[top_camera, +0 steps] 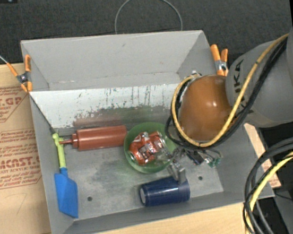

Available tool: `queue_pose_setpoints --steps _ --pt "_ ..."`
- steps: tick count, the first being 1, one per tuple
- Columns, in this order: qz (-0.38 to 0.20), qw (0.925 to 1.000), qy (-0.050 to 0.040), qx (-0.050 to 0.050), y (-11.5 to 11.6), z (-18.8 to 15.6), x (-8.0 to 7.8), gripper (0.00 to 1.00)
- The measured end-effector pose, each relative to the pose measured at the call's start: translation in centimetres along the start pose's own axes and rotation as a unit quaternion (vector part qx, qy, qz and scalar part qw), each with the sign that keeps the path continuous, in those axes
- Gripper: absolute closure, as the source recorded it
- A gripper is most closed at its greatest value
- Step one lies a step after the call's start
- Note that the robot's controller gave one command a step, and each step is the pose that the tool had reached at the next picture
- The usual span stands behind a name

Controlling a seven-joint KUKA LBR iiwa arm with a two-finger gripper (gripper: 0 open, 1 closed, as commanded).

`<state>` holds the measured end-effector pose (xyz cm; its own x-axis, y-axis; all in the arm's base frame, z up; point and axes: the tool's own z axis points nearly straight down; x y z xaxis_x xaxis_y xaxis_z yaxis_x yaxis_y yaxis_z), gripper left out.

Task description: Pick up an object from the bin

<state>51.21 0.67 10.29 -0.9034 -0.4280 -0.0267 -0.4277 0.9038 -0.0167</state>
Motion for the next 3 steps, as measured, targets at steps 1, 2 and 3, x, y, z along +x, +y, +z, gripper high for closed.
queue_pose_setpoints --steps 1,2,3 --pt "0.004 1.0 -0.004 0.0 0.01 0.02 -0.03 1.0" --pt "0.004 1.0 -0.004 0.0 0.02 0.02 -0.03 1.0" --pt "-0.004 1.0 -0.0042 0.0 0.19 0.09 -0.37 1.0"
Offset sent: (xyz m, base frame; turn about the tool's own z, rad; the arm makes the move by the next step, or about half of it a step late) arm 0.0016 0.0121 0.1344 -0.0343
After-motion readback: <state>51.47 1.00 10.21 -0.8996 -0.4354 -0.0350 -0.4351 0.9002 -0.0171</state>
